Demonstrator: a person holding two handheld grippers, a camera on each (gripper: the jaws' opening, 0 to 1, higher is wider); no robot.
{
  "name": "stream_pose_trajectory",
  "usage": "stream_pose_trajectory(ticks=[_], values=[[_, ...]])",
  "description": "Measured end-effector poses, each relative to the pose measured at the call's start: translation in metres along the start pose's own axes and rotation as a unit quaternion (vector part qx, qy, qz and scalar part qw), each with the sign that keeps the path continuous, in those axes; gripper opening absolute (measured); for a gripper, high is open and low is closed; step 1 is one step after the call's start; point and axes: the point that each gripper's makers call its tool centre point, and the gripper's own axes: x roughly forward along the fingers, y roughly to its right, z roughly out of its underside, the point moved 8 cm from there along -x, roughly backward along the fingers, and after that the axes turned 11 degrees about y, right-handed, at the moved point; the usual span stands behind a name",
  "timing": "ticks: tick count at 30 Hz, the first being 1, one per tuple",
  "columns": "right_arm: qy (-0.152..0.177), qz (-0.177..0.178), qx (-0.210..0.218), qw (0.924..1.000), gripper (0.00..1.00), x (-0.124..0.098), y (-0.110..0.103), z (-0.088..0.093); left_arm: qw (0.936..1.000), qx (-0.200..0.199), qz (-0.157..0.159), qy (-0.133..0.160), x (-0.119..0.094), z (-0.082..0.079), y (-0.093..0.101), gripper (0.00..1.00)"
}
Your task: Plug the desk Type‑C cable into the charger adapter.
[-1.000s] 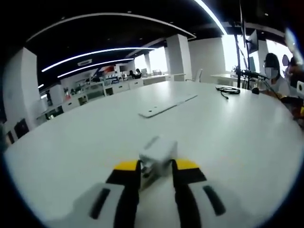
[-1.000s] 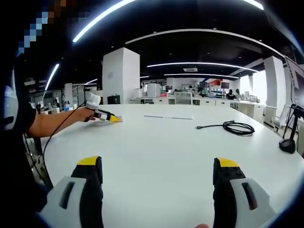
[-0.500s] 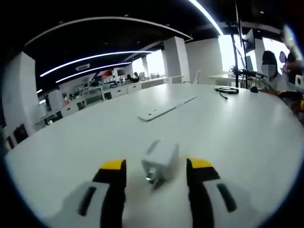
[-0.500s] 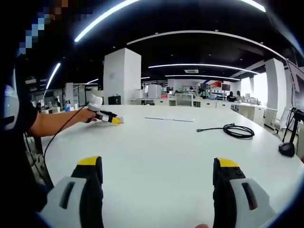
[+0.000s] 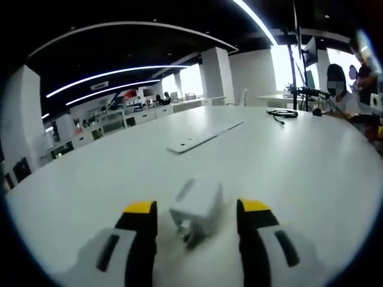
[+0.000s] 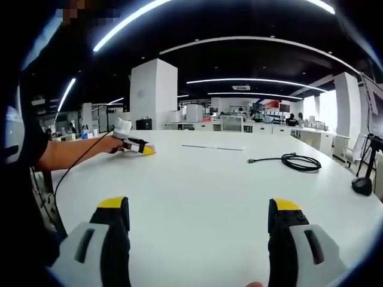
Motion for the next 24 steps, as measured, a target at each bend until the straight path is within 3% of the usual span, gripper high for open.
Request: stream_pose_trajectory(ticks=[10, 24], values=[[0.001, 0.001, 0.0, 1.0, 0.97, -0.0017, -0.0001, 0.0006, 0.9999, 0.002, 0.01, 0.001, 0.0033, 0.0005, 0.0039, 0.45], [-0.001, 0.0, 0.002, 1.0, 0.97, -0.0035, -0.0007, 0.0024, 1.0, -0.005, -0.007, -0.003, -0.0012, 0.0015, 0.0061, 0.34]])
